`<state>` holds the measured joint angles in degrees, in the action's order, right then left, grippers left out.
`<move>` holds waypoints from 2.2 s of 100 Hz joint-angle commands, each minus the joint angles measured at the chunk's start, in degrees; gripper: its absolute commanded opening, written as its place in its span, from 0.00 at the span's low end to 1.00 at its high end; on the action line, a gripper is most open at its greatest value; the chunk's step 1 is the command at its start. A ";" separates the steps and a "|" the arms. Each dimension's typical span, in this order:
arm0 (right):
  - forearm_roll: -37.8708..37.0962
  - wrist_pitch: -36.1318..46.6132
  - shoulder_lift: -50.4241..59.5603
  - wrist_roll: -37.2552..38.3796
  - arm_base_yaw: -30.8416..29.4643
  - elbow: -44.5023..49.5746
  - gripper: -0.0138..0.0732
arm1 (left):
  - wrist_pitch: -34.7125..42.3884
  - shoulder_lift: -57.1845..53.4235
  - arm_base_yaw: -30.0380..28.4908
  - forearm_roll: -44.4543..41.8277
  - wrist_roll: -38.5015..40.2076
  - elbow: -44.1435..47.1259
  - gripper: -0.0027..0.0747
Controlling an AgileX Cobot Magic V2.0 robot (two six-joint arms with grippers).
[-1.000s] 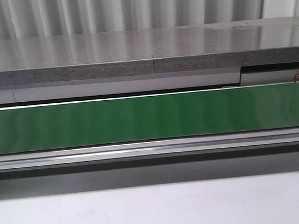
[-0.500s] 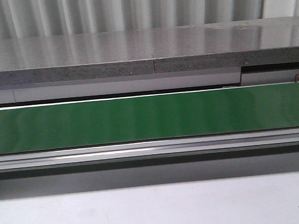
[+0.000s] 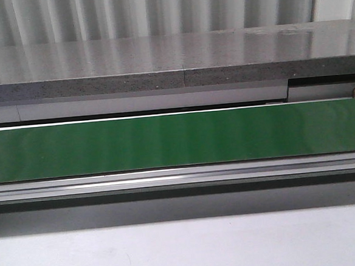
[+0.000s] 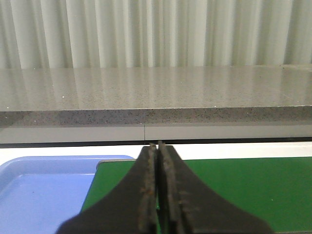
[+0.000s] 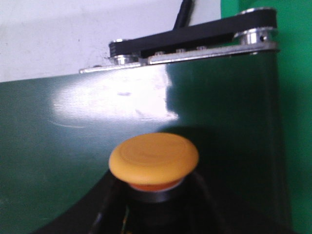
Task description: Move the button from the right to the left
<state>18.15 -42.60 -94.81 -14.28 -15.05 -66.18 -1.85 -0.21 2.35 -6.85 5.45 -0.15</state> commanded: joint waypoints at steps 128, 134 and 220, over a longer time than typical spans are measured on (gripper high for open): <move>-3.62 20.84 45.99 -1.48 8.32 18.58 0.91 | 4.91 -2.02 -0.27 0.08 0.40 1.41 0.01; -3.62 21.14 48.90 -1.48 8.32 21.41 0.89 | 4.91 -2.02 -0.27 0.08 0.40 1.41 0.01; -3.56 19.37 69.96 -1.48 8.32 35.46 0.08 | 4.91 -2.02 -0.27 0.08 0.40 1.41 0.01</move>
<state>14.50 -27.09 -24.72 -15.29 -6.84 -29.38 -1.85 -0.21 2.35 -6.85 5.45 -0.15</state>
